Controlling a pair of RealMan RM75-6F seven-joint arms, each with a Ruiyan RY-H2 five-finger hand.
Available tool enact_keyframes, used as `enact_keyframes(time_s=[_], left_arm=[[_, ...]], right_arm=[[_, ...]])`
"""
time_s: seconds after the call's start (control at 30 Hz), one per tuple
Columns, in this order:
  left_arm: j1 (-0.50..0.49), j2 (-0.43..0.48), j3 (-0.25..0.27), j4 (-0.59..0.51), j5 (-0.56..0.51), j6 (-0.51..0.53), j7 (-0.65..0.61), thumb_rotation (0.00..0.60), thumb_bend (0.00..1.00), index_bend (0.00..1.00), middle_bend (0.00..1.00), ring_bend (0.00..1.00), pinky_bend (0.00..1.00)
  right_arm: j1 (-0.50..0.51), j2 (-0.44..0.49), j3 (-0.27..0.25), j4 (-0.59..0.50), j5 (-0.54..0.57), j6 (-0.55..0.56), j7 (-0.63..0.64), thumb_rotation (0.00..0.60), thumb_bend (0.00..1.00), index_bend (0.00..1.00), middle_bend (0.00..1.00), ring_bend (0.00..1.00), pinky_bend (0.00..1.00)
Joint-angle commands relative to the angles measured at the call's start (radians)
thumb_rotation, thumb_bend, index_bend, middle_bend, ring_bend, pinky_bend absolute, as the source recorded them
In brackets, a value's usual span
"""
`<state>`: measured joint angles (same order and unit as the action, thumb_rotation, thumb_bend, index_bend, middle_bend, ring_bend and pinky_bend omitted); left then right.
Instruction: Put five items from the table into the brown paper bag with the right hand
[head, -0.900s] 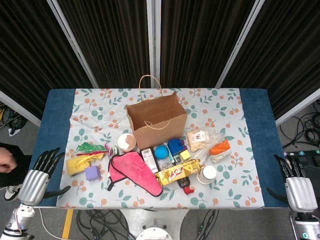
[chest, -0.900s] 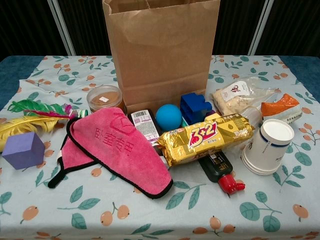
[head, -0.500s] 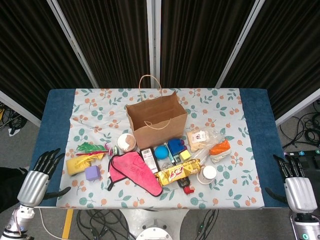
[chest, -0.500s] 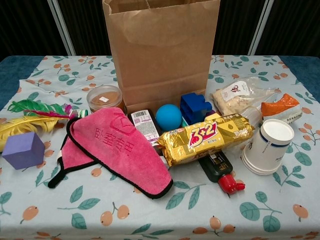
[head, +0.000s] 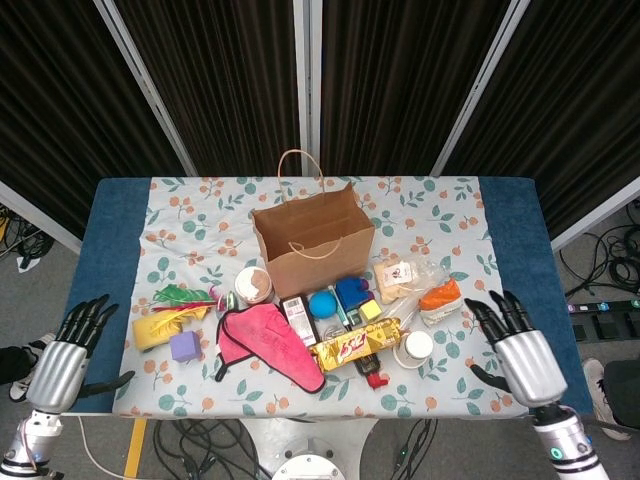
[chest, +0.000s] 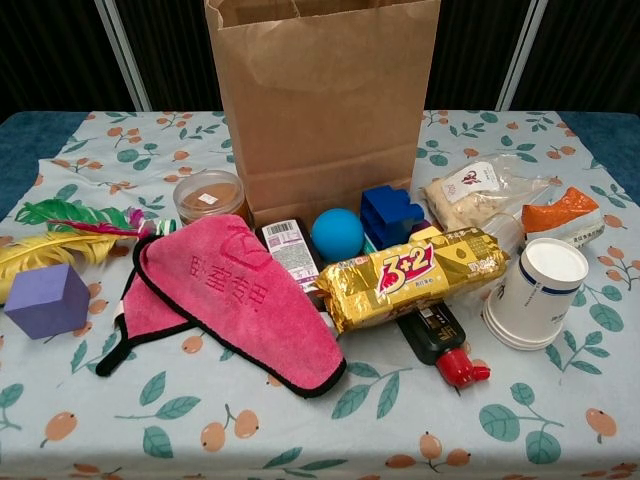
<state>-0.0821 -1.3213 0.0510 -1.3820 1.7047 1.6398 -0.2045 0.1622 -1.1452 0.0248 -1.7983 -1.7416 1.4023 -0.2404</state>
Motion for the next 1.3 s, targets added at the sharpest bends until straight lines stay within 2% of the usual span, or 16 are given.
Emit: enact_keyframes(time_s=[0.03, 0.3, 0.5, 0.77, 0.9, 1.13, 1.3], left_arm=[[0.003, 0.0, -0.003, 0.011, -0.007, 0.003, -0.018, 0.512, 0.0, 0.09, 0.07, 0.03, 0.07], [0.011, 0.01, -0.01, 0.03, -0.019, 0.017, -0.074, 0.487, 0.0, 0.09, 0.07, 0.03, 0.07], [0.014, 0.008, -0.013, 0.043, -0.028, 0.014, -0.087, 0.486, 0.0, 0.09, 0.07, 0.03, 0.07], [0.012, -0.003, -0.016, 0.066, -0.036, 0.004, -0.104, 0.487, 0.0, 0.09, 0.07, 0.03, 0.07], [0.012, -0.004, -0.02, 0.072, -0.041, 0.002, -0.111, 0.487, 0.0, 0.09, 0.07, 0.03, 0.07], [0.013, -0.008, -0.02, 0.085, -0.048, -0.005, -0.121, 0.486, 0.0, 0.09, 0.07, 0.03, 0.07], [0.017, -0.009, -0.019, 0.091, -0.046, 0.0, -0.124, 0.486, 0.0, 0.09, 0.07, 0.03, 0.07]], right_arm=[[0.104, -0.086, 0.044, -0.106, 0.077, -0.177, -0.181, 0.6, 0.0, 0.06, 0.18, 0.02, 0.0], [0.196, -0.305, 0.083, -0.066, 0.297, -0.321, -0.423, 0.6, 0.0, 0.08, 0.18, 0.02, 0.0], [0.246, -0.39, 0.086, -0.033, 0.379, -0.358, -0.508, 0.6, 0.0, 0.09, 0.19, 0.02, 0.0], [0.306, -0.468, 0.094, 0.023, 0.466, -0.378, -0.59, 0.6, 0.0, 0.16, 0.21, 0.04, 0.0], [0.33, -0.498, 0.096, 0.05, 0.503, -0.376, -0.62, 0.6, 0.0, 0.22, 0.24, 0.09, 0.04], [0.352, -0.523, 0.073, 0.066, 0.53, -0.356, -0.659, 0.6, 0.1, 0.39, 0.35, 0.2, 0.15], [0.355, -0.521, 0.068, 0.058, 0.509, -0.316, -0.649, 0.6, 0.18, 0.49, 0.42, 0.27, 0.22]])
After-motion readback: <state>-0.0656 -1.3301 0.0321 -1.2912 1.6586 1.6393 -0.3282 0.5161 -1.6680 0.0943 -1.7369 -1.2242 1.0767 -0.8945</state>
